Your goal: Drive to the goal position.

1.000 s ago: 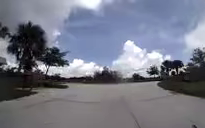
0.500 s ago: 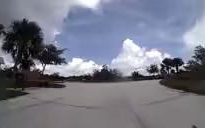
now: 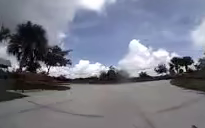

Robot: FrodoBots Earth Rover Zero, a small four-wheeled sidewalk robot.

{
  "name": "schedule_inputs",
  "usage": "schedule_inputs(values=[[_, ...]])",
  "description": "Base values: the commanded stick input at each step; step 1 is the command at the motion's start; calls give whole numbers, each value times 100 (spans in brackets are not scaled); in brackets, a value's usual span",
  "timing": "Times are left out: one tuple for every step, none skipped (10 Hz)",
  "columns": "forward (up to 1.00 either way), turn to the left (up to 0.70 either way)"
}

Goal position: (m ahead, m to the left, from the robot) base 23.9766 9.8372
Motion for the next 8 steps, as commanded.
schedule_inputs(values=[[85,0],[85,0],[85,0],[85,0],[85,0],[85,0],[85,0],[85,18]])
